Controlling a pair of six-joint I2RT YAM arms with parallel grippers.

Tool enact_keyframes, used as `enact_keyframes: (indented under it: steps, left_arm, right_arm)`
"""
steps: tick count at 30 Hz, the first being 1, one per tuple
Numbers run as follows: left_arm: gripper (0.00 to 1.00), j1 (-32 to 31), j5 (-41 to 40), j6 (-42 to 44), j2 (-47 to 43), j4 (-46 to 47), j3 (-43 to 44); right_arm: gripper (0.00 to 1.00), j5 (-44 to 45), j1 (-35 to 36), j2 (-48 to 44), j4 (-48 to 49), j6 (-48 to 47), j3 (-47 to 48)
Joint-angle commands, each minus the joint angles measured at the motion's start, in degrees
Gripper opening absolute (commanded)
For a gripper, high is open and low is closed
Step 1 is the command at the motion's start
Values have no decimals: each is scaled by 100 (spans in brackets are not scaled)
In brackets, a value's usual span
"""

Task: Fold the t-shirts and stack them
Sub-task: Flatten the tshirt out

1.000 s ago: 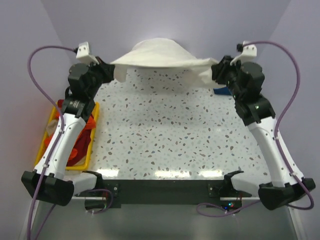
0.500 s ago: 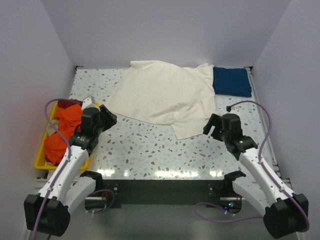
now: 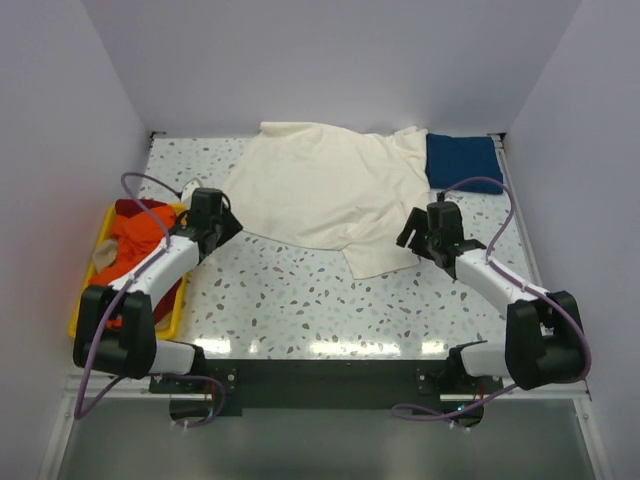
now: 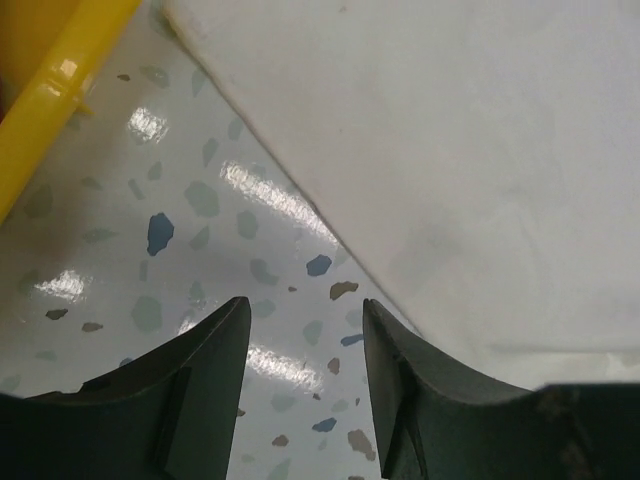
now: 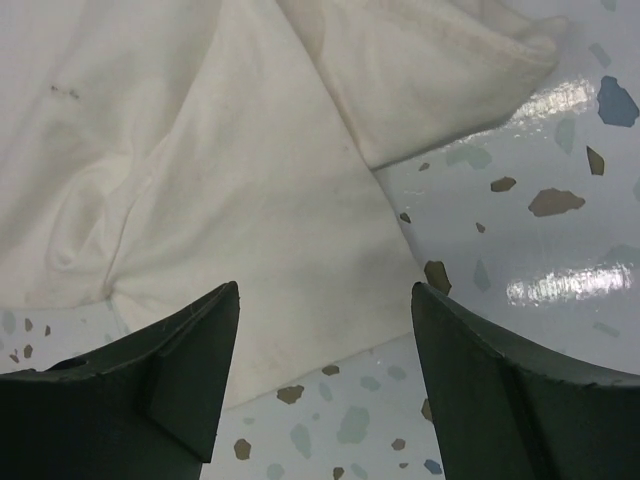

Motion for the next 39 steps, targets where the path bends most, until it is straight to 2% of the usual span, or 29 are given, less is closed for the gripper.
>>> enact_keyframes:
  steps: [1,9,14,20,27,35,39]
  left_arm:
    - [53,26,-543,-300,566,332,562]
    - [55,316,-580,-300,1333,499,888]
    - [58,448,-561,-143,1667,965,949]
    - [56,466,-1139,104,2361,921,1652]
    - [49,448,-1914,-203,2968,183,2346]
    - [49,317,-2705,-616,3565,-871,3023]
    - [51,220,-2838,-774,3864,-1144,3305]
  right_arm:
    - [72,-486,-180,187,690,28,233]
    - [72,-654,-207,127,779,10,-83]
    - [72,-707,-233,249,1060,89,-259]
    - [70,-1023,-242,328,1394,212,-365]
    - [68,-1251,-251,311,1508,309,-461]
    - [67,-1393,-242,328,1588,344,-462]
    - [67,-1419,-251,381,1579,336,-462]
